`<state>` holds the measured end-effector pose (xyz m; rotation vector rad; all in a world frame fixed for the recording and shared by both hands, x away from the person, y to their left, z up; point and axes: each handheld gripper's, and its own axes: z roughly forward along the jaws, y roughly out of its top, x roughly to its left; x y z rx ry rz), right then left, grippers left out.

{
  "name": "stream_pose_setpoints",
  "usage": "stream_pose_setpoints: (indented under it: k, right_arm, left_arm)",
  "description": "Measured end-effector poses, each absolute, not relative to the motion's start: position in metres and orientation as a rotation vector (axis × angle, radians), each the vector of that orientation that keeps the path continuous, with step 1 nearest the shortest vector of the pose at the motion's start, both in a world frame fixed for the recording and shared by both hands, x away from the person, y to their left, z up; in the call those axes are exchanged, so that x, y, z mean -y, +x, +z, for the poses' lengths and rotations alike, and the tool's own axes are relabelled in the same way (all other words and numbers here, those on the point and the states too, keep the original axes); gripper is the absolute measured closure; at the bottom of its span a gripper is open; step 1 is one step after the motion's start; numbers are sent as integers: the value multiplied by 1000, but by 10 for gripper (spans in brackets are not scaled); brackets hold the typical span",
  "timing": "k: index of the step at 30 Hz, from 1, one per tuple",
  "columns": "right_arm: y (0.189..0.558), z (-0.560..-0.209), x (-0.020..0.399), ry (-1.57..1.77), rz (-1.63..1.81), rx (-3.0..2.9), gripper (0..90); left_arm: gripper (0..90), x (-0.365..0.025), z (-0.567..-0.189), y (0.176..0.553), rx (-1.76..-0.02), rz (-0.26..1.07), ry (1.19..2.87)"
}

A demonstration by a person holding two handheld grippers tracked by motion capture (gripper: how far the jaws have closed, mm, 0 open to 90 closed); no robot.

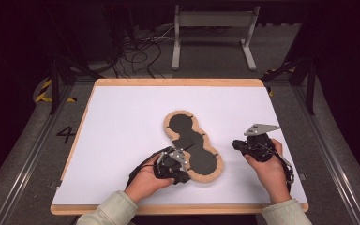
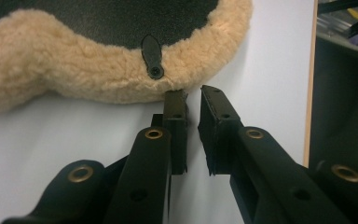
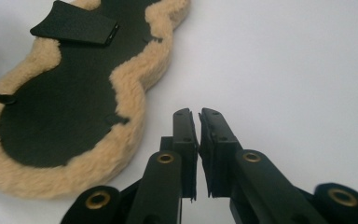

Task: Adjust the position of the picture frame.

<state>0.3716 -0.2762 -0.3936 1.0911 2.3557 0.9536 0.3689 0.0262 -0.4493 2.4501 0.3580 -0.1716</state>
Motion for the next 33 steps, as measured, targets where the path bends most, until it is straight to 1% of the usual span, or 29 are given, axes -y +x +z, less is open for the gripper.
stream_pose_setpoints:
  k: [4, 7, 10, 12, 14, 19, 21, 26, 29, 30, 32, 33]
  right_arm:
    - [361, -394, 288, 1132, 943, -2341, 862]
    - [359, -393, 291, 1138, 943, -2334, 870]
    - [358, -393, 289, 1152, 969, -2350, 887]
    - [362, -391, 284, 1148, 1008, -2370, 888]
    - [365, -390, 280, 1141, 1013, -2386, 887]
    - [395, -376, 253, 1079, 955, -2460, 887]
    - [406, -372, 242, 1066, 942, -2480, 887]
    - [435, -368, 212, 1059, 865, -2514, 888]
    - [450, -368, 199, 1062, 834, -2513, 888]
    - [454, -368, 196, 1069, 825, -2516, 888]
    - [462, -369, 191, 1085, 845, -2520, 887]
    - [462, -369, 191, 1085, 845, -2520, 887]
  left_arm:
    - [812, -9, -449, 372, -354, -146, 2443]
    - [789, -7, -448, 371, -339, -145, 2453]
    - [763, -16, -443, 368, -337, -138, 2441]
    - [747, -33, -438, 366, -363, -121, 2418]
    - [741, -41, -437, 365, -377, -103, 2411]
    - [712, -77, -434, 361, -491, 3, 2360]
    - [706, -90, -434, 361, -546, 15, 2328]
    - [680, -130, -430, 359, -645, 144, 2262]
    - [604, -153, -432, 356, -711, 256, 2228]
    - [593, -160, -433, 354, -732, 289, 2216]
    - [591, -171, -437, 350, -761, 336, 2210]
    - [587, -171, -437, 350, -761, 336, 2210]
